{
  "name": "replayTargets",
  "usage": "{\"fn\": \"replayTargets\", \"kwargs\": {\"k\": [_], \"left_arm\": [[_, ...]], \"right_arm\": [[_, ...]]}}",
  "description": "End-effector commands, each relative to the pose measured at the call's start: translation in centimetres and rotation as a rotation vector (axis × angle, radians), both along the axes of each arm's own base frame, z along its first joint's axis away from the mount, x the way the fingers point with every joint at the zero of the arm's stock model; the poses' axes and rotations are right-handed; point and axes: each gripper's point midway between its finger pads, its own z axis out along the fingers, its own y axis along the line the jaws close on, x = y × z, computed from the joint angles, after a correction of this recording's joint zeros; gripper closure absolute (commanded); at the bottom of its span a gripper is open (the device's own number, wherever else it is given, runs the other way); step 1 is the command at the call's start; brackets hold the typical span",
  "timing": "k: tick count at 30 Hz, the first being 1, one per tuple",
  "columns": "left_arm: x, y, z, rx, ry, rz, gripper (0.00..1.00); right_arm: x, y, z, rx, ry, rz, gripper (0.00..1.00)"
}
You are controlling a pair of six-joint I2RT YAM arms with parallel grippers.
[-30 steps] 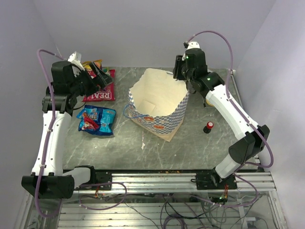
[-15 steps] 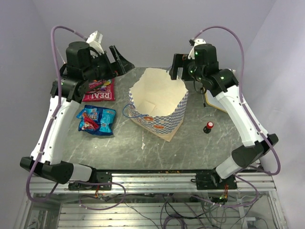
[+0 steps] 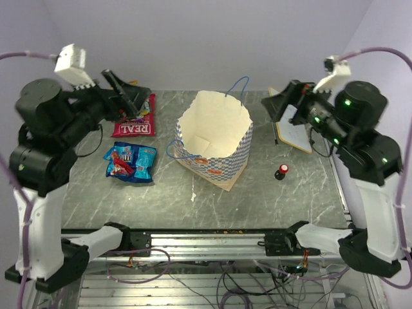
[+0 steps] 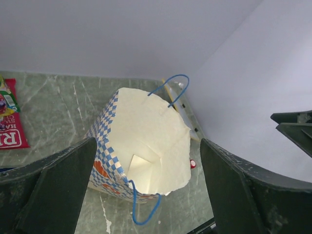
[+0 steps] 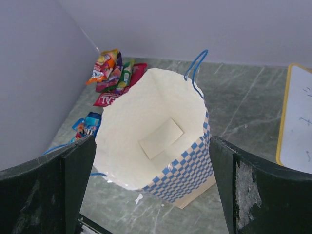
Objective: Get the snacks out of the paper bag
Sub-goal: Reset both arms
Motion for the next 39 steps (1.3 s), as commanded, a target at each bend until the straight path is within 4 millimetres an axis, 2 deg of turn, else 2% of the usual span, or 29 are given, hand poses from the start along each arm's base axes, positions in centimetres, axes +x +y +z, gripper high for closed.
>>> {"fn": "replayTargets", "kwargs": {"k": [1, 4, 7, 9, 14, 20, 22, 33, 39], "left_arm": [[-1.9, 0.9, 0.0, -0.065, 0.059, 0.044, 0.04], [-3.1, 0.2, -0.9, -0.083, 0.134, -0.004, 0.0], [-4.1, 0.6, -1.6, -0.085, 0.18, 0.01, 0.0], [-4.8, 1.2, -0.7, -0.095, 0.151, 0.027, 0.01], [-6.8, 3.3, 3.0, -0.122, 0.005, 0.096, 0.0], [-8.8, 5.3, 5.0, -0.183, -0.082, 0.17, 0.0], [-9.4, 5.6, 5.5, -0.196, -0.106, 0.178, 0.01], [-9.7, 5.9, 6.0, -0.167, -0.137, 0.184, 0.03], [-9.7, 6.4, 5.5, -0.152, -0.127, 0.209, 0.05]], "right_arm": [[-3.2, -2.8, -0.5, 0.01, 0.064, -0.07, 0.0], [-5.0, -3.9, -1.7, 0.005, 0.112, -0.084, 0.0], [-6.5, -5.2, -2.1, -0.003, 0.124, -0.11, 0.0], [-7.4, -6.0, -1.8, 0.0, 0.118, -0.131, 0.0], [-8.2, -7.3, -0.6, -0.003, 0.081, -0.167, 0.0], [-9.3, -8.4, 1.4, 0.028, 0.056, -0.193, 0.0], [-9.6, -8.6, 1.4, 0.052, 0.067, -0.21, 0.0], [-10.2, -8.2, 0.7, 0.131, 0.104, -0.206, 0.0], [-10.5, -8.8, 2.1, 0.148, 0.061, -0.222, 0.0]]}}
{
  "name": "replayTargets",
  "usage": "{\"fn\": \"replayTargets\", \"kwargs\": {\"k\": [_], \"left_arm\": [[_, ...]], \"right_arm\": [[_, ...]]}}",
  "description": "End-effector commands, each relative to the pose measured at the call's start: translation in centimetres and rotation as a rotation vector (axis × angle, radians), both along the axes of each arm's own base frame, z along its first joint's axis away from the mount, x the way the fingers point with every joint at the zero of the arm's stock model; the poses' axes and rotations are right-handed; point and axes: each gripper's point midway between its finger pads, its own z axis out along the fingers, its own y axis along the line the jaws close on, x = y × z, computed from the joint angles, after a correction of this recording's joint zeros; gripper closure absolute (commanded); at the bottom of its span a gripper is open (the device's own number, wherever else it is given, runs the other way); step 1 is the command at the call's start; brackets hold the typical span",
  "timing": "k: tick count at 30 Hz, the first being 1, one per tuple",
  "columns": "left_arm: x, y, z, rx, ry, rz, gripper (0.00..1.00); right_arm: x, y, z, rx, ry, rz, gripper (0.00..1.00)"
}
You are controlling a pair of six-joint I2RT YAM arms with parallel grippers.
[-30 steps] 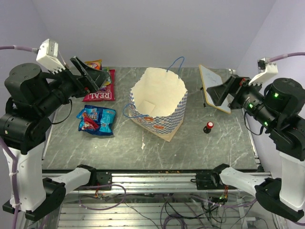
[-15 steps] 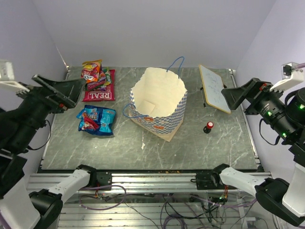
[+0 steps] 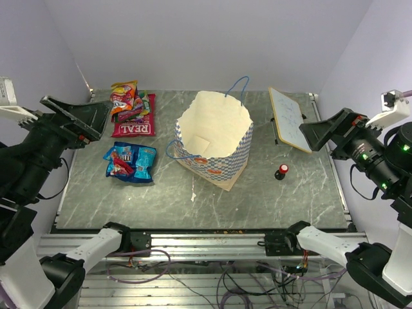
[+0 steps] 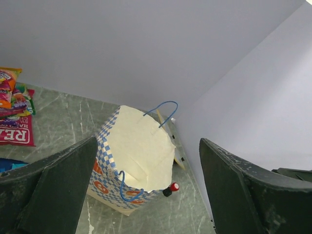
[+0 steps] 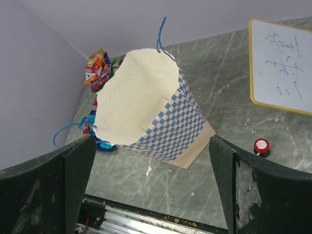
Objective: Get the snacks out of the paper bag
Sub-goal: Reset both arms
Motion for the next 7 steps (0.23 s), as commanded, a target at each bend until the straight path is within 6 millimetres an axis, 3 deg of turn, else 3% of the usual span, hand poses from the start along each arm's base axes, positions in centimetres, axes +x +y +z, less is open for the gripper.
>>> {"fn": "replayTargets", "kwargs": {"k": [1, 5, 7], "left_arm": [[-0.06, 0.61, 0.1, 0.022, -0.014, 0.029, 0.05], [0.24, 0.59, -0.15, 0.023, -0.009, 0.033, 0.05], [0.39, 0.63, -0.21, 0.029, -0.007, 0.037, 0.05]], "right_arm": [[-0.37, -0.75, 1.17, 0.021, -0.036, -0.029, 0.0], [-0.11, -0.32, 0.37, -0.016, -0.054, 0.005, 0.0], [-0.47, -0.26, 1.05, -0.015, -0.089, 0.024, 0.0]]}}
